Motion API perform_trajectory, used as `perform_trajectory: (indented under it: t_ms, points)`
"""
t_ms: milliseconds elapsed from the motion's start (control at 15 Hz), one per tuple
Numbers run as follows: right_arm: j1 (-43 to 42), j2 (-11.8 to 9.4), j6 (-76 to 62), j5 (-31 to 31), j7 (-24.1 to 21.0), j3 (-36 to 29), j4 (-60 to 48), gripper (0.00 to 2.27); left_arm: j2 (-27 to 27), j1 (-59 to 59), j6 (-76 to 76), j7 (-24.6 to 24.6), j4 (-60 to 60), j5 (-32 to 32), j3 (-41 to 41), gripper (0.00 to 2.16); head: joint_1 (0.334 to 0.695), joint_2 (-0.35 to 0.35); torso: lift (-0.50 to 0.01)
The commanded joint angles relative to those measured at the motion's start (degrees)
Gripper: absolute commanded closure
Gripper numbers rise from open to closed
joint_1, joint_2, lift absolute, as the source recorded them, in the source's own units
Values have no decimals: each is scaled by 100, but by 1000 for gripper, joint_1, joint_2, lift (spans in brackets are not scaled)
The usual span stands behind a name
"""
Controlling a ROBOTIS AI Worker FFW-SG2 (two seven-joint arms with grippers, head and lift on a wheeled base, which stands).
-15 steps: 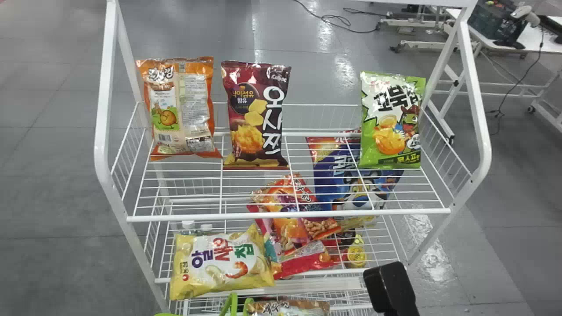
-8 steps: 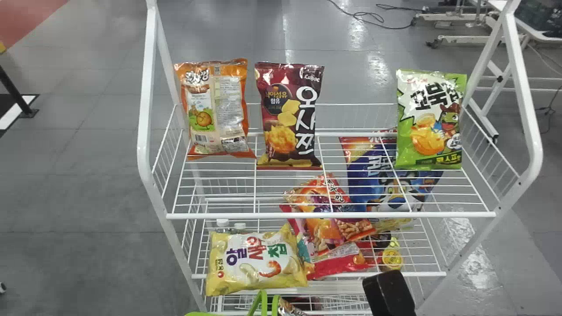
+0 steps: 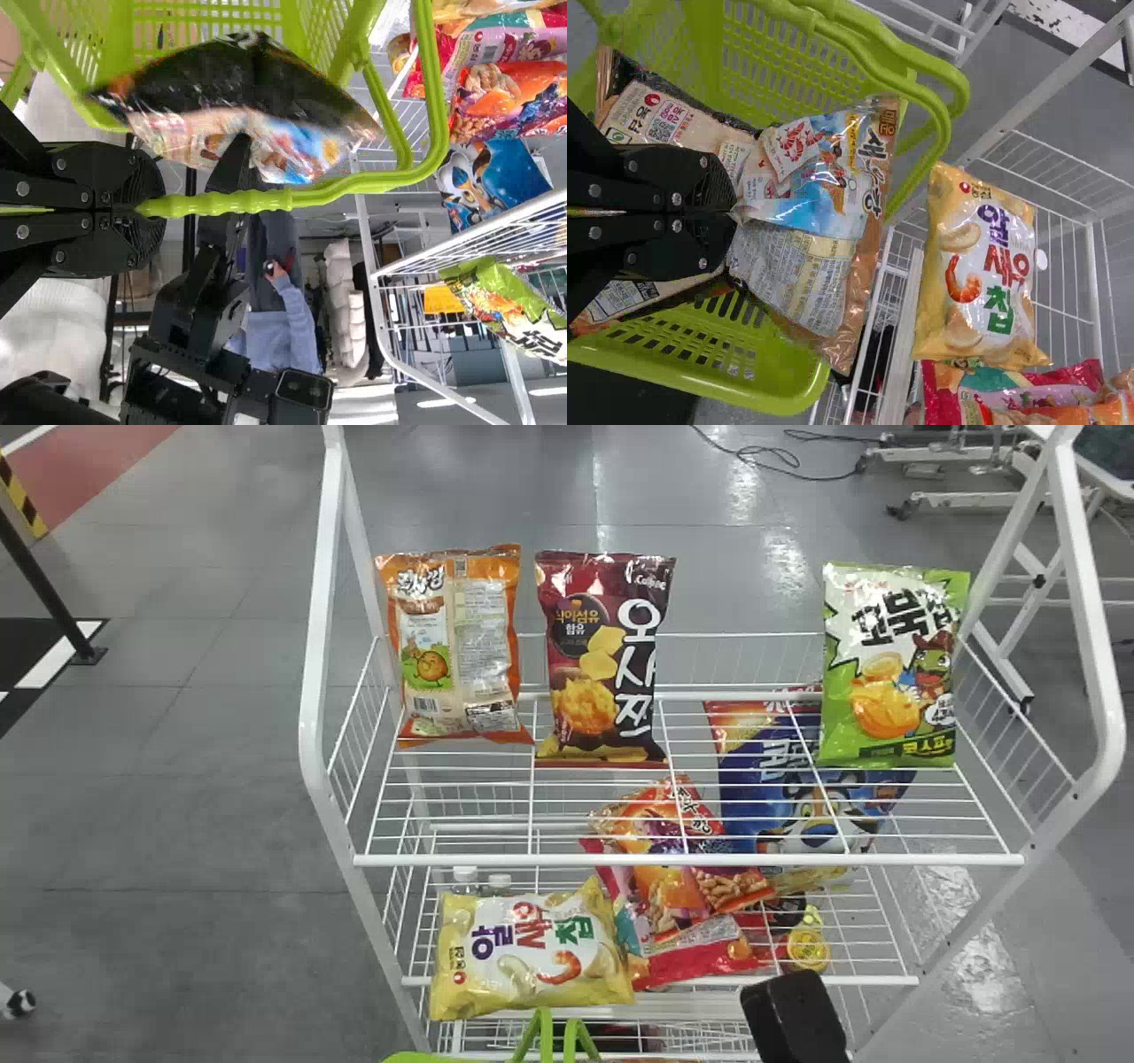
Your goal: Hold basket handle with left hand then pick spicy shrimp crackers with right hand and place into basket
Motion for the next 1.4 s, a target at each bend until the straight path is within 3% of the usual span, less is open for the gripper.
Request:
perform_trajectory:
  t_ms: [0, 467, 533, 667, 1000, 1200, 1333]
  points:
    - [77, -58, 47, 37, 1, 107, 120, 1926, -15, 0, 7, 0, -5, 9, 5, 1895, 695, -10, -37]
    - [33, -49, 47, 256, 1, 608, 427, 1902, -15, -9, 7, -9, -5, 26, -21, 1892, 695, 30, -37]
    - [15, -40, 47, 283, 1, 617, 445, 1625, -15, -9, 7, -9, -5, 35, -21, 1895, 695, 37, -37]
    - [51, -58, 47, 388, 1, 599, 445, -2, -15, -9, 7, -9, -5, 35, -13, 1895, 695, 47, -37]
    - [323, -189, 47, 687, 89, 125, 163, 43, -15, -9, 7, 0, -5, 44, -21, 1895, 695, -18, -37]
    - [455, -198, 47, 916, 308, -288, -223, 80, -15, -9, 7, 0, -5, 35, -13, 1895, 695, -142, -37]
    - [552, -189, 47, 907, 396, -561, -540, 87, -15, 0, 7, 0, -14, 35, -21, 1895, 695, -182, -37]
